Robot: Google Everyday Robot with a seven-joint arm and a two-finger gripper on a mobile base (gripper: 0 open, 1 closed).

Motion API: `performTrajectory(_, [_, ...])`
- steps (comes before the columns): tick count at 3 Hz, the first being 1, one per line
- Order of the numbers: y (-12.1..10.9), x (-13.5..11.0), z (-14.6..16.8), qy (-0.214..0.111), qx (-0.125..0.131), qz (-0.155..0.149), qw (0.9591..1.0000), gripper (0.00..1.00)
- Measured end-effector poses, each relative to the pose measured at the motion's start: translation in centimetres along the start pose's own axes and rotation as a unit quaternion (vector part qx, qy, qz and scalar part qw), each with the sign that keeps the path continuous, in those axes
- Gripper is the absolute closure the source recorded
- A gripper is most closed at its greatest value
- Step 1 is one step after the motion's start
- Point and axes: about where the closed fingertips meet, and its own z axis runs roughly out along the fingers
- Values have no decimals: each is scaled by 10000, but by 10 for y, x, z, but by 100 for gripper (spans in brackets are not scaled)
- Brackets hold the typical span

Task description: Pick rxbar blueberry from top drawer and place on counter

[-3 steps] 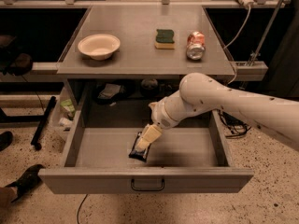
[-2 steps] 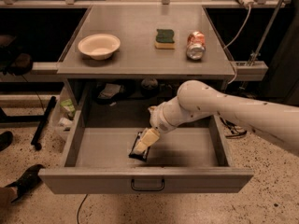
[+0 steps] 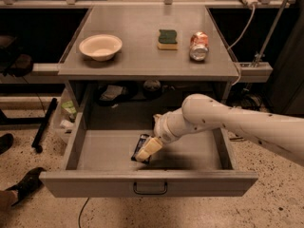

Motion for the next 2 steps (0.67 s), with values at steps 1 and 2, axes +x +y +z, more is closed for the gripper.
performTrajectory(1, [3,5,7,-55,61,63,9999,0])
performTrajectory(2, [7,9,13,-95,137,92,9998,0])
